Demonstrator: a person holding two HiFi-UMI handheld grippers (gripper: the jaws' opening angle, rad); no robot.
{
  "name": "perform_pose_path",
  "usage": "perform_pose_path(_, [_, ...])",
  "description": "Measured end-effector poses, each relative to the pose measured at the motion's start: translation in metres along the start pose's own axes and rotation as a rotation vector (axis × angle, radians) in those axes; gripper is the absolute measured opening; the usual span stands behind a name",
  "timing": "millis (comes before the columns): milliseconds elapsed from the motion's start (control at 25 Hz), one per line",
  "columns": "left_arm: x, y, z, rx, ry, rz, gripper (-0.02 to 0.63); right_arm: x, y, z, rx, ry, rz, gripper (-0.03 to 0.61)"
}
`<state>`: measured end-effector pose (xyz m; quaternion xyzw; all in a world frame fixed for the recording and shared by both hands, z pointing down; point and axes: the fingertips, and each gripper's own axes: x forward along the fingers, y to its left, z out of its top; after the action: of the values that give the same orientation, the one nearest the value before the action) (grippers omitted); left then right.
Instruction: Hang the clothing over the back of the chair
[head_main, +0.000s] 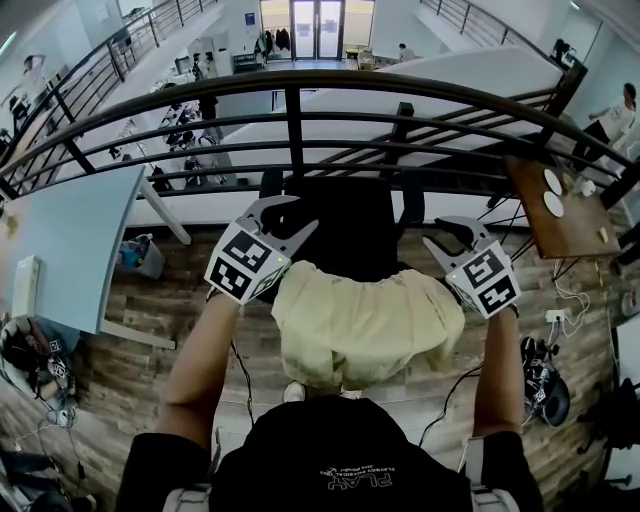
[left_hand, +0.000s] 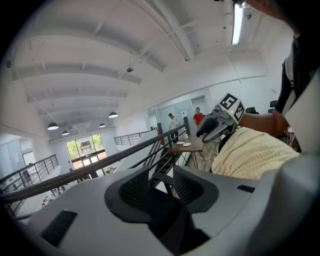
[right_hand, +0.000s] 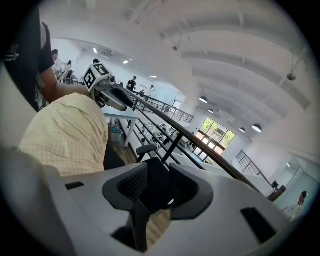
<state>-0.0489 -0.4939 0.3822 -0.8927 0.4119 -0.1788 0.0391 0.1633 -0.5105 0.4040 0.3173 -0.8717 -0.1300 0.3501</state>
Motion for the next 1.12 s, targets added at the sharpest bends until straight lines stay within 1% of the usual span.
perform_pose_path(160, [-0.003, -0.002, 0.001, 0.012, 0.004, 0.017, 0.163, -0.004, 0.004, 0.002, 0.01, 0.006, -0.012, 0.147])
perform_pose_path(320, [-0.008, -0.001, 0.005, 0.021, -0.004, 0.043, 0.142, -0.009, -0.001, 0.004, 0.0, 0.002, -0.047, 0.147])
perform_pose_path(440, [-0.01, -0.004, 0.013, 0.023, -0.028, 0.058, 0.132, -0.02, -0.006, 0.021, 0.003, -0.055, -0.102, 0.139])
perform_pose_path(600, [-0.013, -0.009, 0.029, 0.038, -0.05, 0.072, 0.115, -0.036, -0.011, 0.052, 0.042, -0.153, -0.166, 0.111])
perform_pose_path(720, [-0.018, -0.009, 0.048, 0.052, -0.106, 0.099, 0.092, -0.043, -0.012, 0.07, 0.1, -0.222, -0.177, 0.077])
perform_pose_path(880, [-0.028, -0.015, 0.066, 0.023, -0.182, 0.118, 0.05, -0.054, -0.011, 0.087, 0.186, -0.322, -0.18, 0.06])
perform_pose_path(960, [-0.034, -0.019, 0.074, 0.033, -0.219, 0.133, 0.035, -0.059, -0.009, 0.093, 0.209, -0.358, -0.19, 0.051])
perform_pose_path(1040, [-0.041, -0.019, 0.08, 0.047, -0.249, 0.168, 0.018, -0.065, -0.008, 0.098, 0.222, -0.382, -0.212, 0.036])
perform_pose_path(1120, [-0.048, -0.018, 0.084, 0.036, -0.276, 0.191, 0.014, -0.071, -0.008, 0.104, 0.223, -0.399, -0.24, 0.02])
